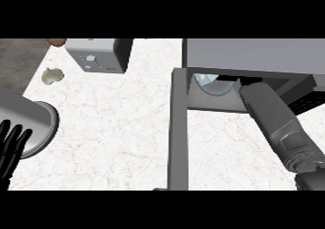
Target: Pick up the milk, place it into the microwave and close the microwave
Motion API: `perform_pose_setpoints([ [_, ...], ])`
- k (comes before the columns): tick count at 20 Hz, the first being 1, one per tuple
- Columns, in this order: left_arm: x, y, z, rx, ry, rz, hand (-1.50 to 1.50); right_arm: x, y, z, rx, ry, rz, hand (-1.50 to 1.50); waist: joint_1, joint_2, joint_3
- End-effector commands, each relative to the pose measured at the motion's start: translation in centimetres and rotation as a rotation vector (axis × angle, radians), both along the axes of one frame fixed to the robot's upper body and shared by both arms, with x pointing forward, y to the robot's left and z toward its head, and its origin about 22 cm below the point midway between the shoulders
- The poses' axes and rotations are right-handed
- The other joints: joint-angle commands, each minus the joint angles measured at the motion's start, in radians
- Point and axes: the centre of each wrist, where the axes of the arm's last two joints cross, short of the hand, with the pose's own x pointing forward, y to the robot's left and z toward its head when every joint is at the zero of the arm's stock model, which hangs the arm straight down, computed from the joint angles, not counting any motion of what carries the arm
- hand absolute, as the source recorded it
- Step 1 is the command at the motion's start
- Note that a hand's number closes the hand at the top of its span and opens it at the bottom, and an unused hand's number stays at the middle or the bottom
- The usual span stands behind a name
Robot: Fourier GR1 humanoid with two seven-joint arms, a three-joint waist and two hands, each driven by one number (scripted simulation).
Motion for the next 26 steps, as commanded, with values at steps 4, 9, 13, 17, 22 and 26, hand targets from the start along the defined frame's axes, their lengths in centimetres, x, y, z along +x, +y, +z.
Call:
perform_pose_setpoints([
  [4, -0.3, -0.9, -0.2, -0.009, 0.002, 0.003, -1.50, 1.0, -2.2, 2.5, 0.019, -0.062, -0.045, -1.50, -0.008, -0.006, -0.002],
  [9, -0.9, -1.2, 0.0, -0.017, 0.023, 0.011, -1.50, 0.1, -2.6, 0.8, 0.105, -0.031, 0.054, -1.50, -0.027, -0.016, -0.002],
  [13, -1.6, -1.8, -1.1, -0.008, 0.028, 0.022, -1.50, -1.1, -5.3, -0.7, 0.160, -0.037, 0.099, -1.50, -0.038, -0.020, -0.002],
  [17, 0.1, -1.3, -1.4, -0.010, 0.043, 0.020, -1.50, -2.5, -3.5, -3.5, 0.261, -0.012, 0.136, -1.50, -0.056, -0.021, -0.003],
  [22, -1.5, -1.7, -0.6, -0.035, 0.030, 0.008, -1.50, -2.6, -5.4, -3.0, 0.325, -0.009, 0.148, -1.50, -0.057, -0.026, -0.003],
  [26, -0.9, -1.9, -0.4, -0.028, 0.034, -0.019, -1.50, -4.1, -4.8, -5.3, 0.401, 0.057, 0.266, -1.50, -0.067, -0.028, -0.003],
])
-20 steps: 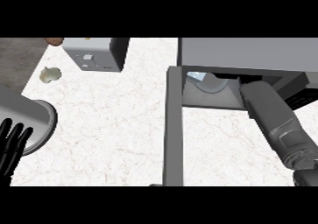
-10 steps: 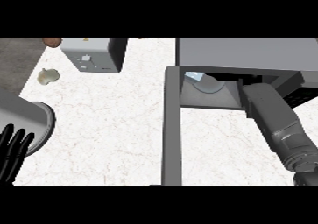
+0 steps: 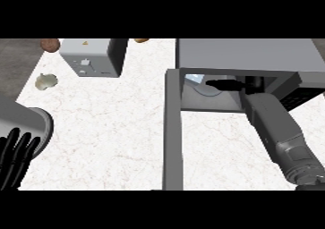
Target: Pick up the milk, place it into the microwave and close the microwave
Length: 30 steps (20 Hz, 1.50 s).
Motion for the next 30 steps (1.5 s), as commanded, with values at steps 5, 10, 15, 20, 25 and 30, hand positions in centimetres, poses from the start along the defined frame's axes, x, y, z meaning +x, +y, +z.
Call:
perform_pose_setpoints([
  [5, -1.2, -0.6, -0.3, -0.019, 0.013, 0.006, -1.50, -5.1, -1.4, -6.7, 0.057, 0.129, 0.012, -1.50, -0.039, -0.009, 0.008],
  [10, -1.2, 0.2, 0.0, -0.023, 0.023, 0.017, -1.50, -7.6, -2.2, -8.9, 0.118, 0.163, 0.030, -1.50, -0.047, -0.010, 0.008],
  [15, 0.1, 0.9, -0.5, -0.004, 0.011, -0.014, -1.50, -10.8, -1.1, -11.6, 0.205, 0.157, 0.064, -1.50, -0.048, -0.007, 0.008],
  [20, -0.8, -1.4, -0.6, -0.017, 0.033, -0.147, -1.50, -13.8, -1.2, -13.3, 0.265, 0.153, 0.026, -1.50, -0.039, -0.006, 0.008],
  [25, 0.5, -1.2, -0.8, -0.005, 0.076, -0.308, -1.50, -18.2, -2.2, -15.0, 0.359, 0.158, 0.152, -1.50, -0.052, -0.008, 0.007],
  [30, 2.0, -1.7, -1.5, 0.077, 0.047, -0.326, 1.50, -22.1, -2.3, -15.2, 0.415, 0.100, 0.164, -1.50, -0.042, -0.005, 0.008],
])
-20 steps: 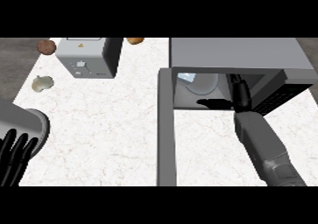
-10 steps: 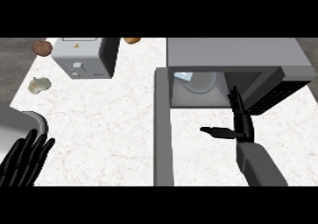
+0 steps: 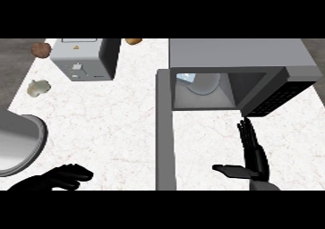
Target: Pick up the milk, place it into the microwave and close the microwave
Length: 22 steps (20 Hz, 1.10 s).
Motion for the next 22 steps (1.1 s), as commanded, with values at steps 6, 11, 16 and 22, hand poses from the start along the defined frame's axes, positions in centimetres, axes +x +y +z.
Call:
perform_pose_setpoints([
  [6, 3.8, -5.0, -0.7, 0.034, 0.025, -0.111, 1.50, -7.5, -1.7, 0.5, 0.048, -0.059, -0.005, -1.50, 0.002, 0.004, 0.001],
  [11, 6.2, -8.2, -1.7, 0.089, 0.038, -0.187, 1.50, -11.1, -3.6, 1.2, 0.038, -0.071, -0.022, -1.50, -0.003, 0.005, 0.001],
  [16, 8.0, -8.8, -1.6, 0.186, 0.105, -0.376, 1.50, -11.6, -4.3, 2.3, 0.031, -0.067, -0.026, -1.50, -0.002, 0.006, 0.001],
  [22, 8.8, -12.5, -3.4, 0.245, 0.081, -0.451, 1.50, -14.5, -6.4, 4.2, 0.052, -0.079, -0.027, -1.50, 0.005, 0.005, 0.001],
])
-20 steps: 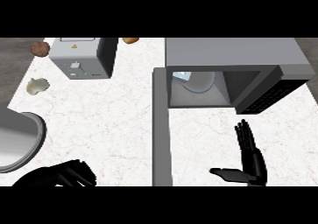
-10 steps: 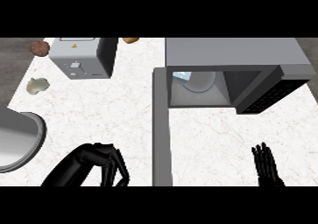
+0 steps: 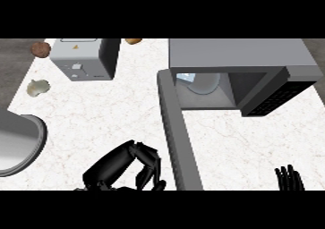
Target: Pick up the milk, place it into the microwave and close the microwave
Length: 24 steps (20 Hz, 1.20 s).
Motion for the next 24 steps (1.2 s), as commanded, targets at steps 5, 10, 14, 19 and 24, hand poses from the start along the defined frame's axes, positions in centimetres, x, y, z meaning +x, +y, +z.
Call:
perform_pose_setpoints([
  [5, -0.5, -8.4, -2.9, 0.118, -0.060, -0.107, 1.50, -0.9, -1.4, 2.9, 0.022, -0.082, 0.048, -1.50, -0.013, 0.001, 0.000],
  [10, -1.6, -11.7, -5.5, 0.174, 0.000, -0.127, 1.50, -0.1, -0.5, 4.2, 0.069, -0.146, 0.117, -1.50, -0.029, 0.004, 0.000],
  [14, -0.3, -13.1, -6.4, 0.205, 0.029, -0.088, 1.50, 0.0, -0.1, 6.8, 0.061, -0.196, 0.171, -1.50, -0.061, 0.009, -0.001],
  [19, -0.8, -13.9, -7.0, 0.151, 0.069, 0.019, 1.50, -1.3, 0.2, 8.7, 0.082, -0.218, 0.214, -1.50, -0.106, 0.012, -0.003],
  [24, 2.3, -14.0, -5.3, 0.013, 0.042, 0.095, -1.50, 0.8, -0.1, 10.0, 0.080, -0.250, 0.264, -1.50, -0.140, 0.032, -0.004],
])
